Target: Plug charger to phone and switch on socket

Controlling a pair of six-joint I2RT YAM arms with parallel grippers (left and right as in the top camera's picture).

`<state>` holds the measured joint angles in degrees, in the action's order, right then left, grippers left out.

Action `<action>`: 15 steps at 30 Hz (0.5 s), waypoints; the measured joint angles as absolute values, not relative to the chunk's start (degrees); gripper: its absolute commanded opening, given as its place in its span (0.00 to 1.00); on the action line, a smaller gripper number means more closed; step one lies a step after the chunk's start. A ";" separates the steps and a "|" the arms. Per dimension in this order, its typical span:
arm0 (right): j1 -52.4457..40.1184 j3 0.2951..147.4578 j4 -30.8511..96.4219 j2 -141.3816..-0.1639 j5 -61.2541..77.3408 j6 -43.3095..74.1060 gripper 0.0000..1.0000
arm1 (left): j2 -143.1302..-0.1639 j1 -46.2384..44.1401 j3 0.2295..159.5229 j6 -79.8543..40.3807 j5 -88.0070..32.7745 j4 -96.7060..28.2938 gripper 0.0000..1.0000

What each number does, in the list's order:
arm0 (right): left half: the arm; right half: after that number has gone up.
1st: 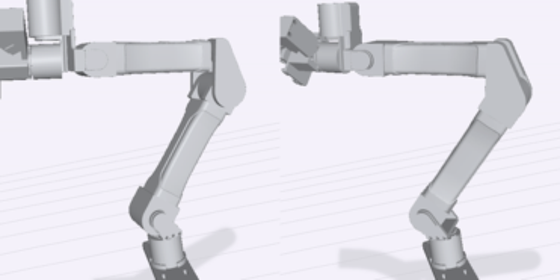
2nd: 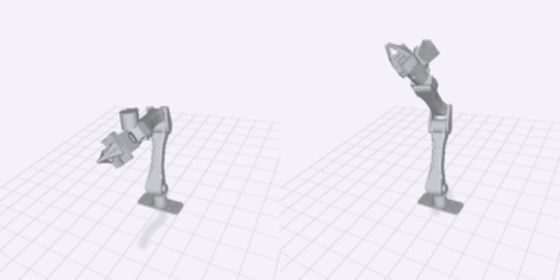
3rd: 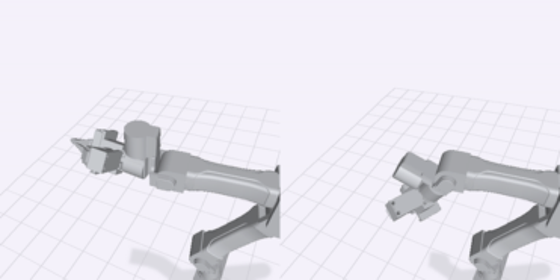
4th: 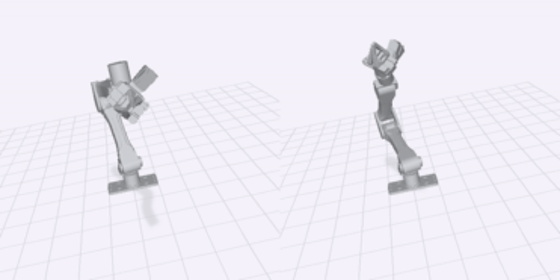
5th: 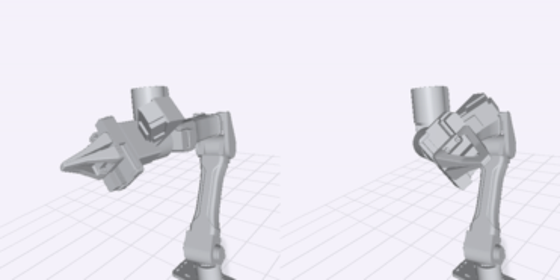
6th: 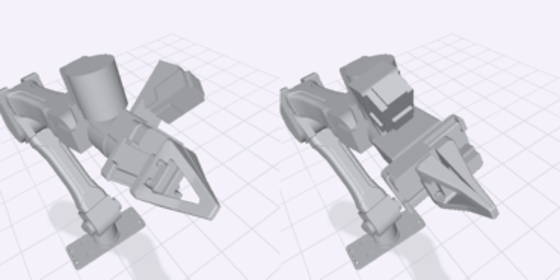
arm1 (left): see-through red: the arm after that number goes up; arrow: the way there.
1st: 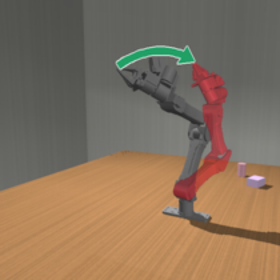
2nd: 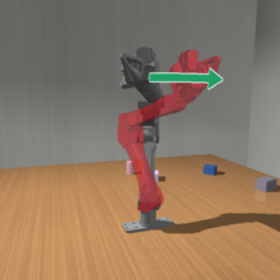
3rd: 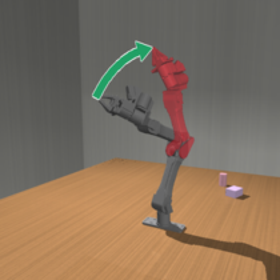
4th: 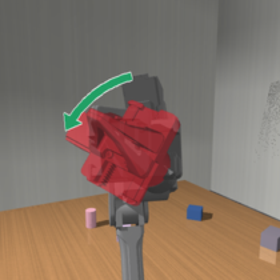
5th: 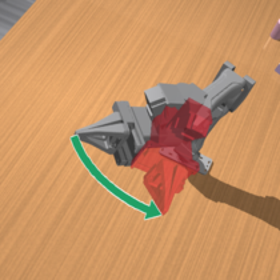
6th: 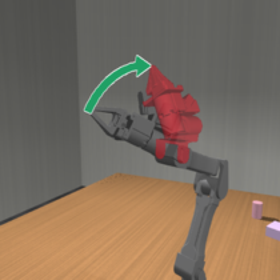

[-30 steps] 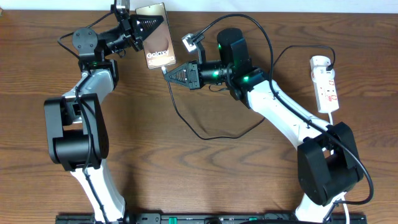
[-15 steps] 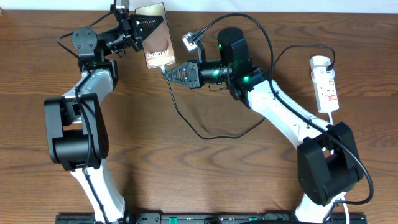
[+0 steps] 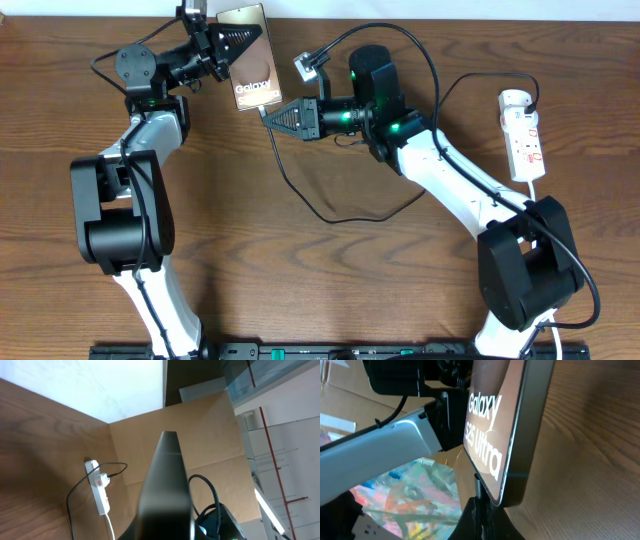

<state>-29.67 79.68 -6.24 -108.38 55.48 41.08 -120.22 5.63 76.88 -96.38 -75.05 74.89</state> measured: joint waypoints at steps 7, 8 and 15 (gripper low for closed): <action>-29.78 79.64 -6.63 -108.38 54.37 42.96 0.01 | -120.22 5.80 76.88 -95.53 -74.61 74.89 0.07; -29.80 79.64 -6.72 -108.38 54.28 43.09 0.01 | -120.22 5.80 76.88 -95.50 -74.59 74.89 0.07; -30.09 79.22 -8.54 -108.38 53.78 44.42 0.01 | -120.22 5.96 76.88 -95.50 -74.50 74.87 0.07</action>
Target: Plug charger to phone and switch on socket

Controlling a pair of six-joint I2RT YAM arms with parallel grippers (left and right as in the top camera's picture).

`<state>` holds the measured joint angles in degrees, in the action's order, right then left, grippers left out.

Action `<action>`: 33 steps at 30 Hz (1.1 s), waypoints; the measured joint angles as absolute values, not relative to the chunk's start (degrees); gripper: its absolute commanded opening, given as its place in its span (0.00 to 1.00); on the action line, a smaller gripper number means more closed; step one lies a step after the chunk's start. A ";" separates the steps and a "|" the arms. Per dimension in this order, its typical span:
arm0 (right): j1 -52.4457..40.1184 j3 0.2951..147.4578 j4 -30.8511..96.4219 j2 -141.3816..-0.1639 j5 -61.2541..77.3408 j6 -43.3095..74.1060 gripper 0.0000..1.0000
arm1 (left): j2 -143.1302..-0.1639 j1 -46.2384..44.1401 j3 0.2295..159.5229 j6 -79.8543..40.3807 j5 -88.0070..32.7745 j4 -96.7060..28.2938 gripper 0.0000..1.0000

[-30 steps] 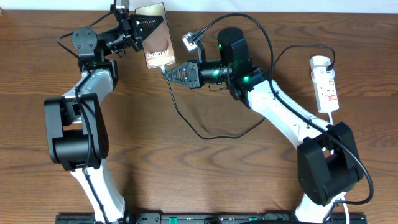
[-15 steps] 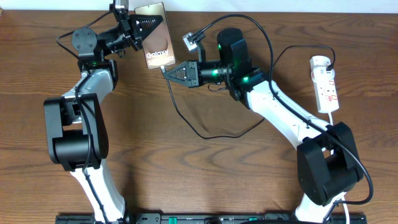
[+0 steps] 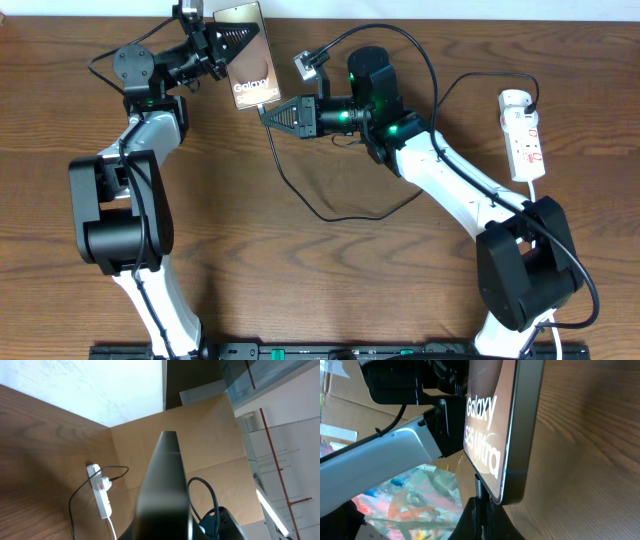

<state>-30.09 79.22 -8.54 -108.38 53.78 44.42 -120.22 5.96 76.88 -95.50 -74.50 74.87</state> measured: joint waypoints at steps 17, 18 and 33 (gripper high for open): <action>-30.13 78.78 -11.55 -108.38 52.88 45.23 0.01 | -120.22 5.93 76.88 -95.33 -74.67 74.87 0.07; -30.13 78.76 -11.57 -108.38 52.80 45.25 0.01 | -120.22 5.89 76.88 -95.33 -74.67 74.87 0.07; -29.34 78.67 -11.00 -108.38 52.97 44.77 0.12 | -120.22 5.45 76.88 -95.11 -75.02 74.87 0.07</action>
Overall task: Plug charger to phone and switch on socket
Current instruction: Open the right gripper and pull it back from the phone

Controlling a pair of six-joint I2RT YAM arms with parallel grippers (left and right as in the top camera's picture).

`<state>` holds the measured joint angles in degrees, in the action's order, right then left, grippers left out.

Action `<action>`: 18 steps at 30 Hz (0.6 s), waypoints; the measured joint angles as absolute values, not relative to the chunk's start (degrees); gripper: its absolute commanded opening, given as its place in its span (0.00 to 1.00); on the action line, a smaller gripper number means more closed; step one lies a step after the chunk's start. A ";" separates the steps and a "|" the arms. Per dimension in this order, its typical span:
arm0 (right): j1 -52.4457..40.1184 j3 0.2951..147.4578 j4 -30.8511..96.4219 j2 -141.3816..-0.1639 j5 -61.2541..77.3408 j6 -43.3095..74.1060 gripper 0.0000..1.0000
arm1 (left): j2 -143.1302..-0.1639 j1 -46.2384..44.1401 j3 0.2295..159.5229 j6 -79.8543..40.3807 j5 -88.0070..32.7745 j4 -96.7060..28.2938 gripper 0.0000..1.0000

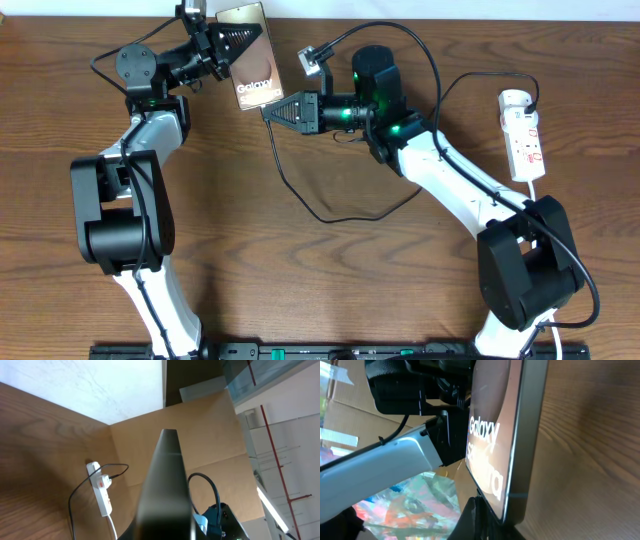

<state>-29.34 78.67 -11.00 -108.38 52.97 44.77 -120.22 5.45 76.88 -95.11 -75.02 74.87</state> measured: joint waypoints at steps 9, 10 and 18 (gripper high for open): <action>-27.94 78.70 -9.13 -108.38 52.25 40.40 0.39 | -120.22 5.02 76.88 -94.45 -79.35 74.98 0.07; -27.88 78.70 -9.10 -108.38 52.42 40.01 0.39 | -120.22 5.02 76.88 -94.45 -79.59 75.00 0.07; -28.67 78.74 -3.14 -108.38 54.02 36.25 0.39 | -120.22 5.04 76.88 -94.45 -79.79 75.00 0.07</action>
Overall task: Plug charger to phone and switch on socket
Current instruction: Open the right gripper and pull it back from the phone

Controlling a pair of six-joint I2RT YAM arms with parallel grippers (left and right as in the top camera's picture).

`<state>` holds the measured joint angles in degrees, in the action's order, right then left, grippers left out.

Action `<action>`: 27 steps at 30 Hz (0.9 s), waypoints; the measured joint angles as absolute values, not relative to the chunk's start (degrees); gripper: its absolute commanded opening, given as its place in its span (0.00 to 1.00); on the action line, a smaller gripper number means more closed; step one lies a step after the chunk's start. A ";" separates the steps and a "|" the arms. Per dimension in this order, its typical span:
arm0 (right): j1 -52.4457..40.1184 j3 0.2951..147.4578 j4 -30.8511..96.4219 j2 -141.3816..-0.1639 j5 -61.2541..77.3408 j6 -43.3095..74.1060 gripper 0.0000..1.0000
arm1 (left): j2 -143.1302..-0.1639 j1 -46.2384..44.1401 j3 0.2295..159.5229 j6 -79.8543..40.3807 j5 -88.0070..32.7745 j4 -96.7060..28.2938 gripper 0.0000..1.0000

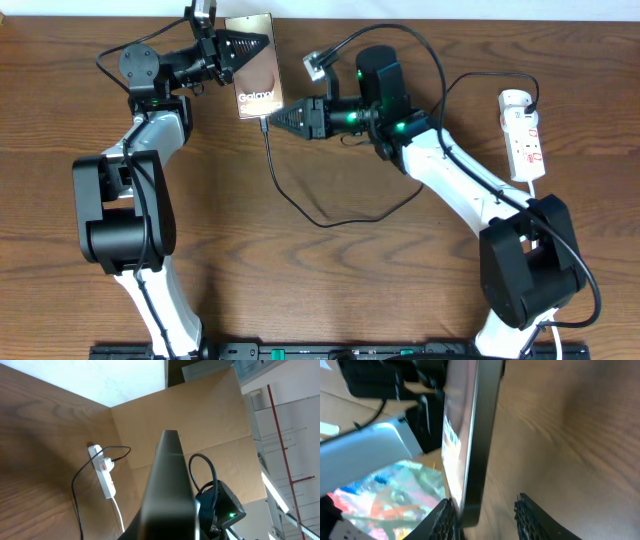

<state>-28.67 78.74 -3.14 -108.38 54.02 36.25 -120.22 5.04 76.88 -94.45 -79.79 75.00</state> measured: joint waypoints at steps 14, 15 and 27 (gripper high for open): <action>-32.93 78.74 -0.62 -108.38 52.23 32.77 0.32 | -120.22 5.04 76.88 -94.45 -79.13 75.00 0.07; -32.93 78.74 -0.47 -108.38 51.99 32.73 0.29 | -120.22 5.04 76.88 -94.45 -79.13 75.00 0.08; -33.08 78.78 -0.34 -108.38 51.79 31.92 0.01 | -120.22 5.04 76.88 -93.97 -78.96 75.07 0.07</action>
<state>-33.08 78.78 -0.34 -108.38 51.79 31.92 -120.22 5.04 76.88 -93.97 -78.96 75.07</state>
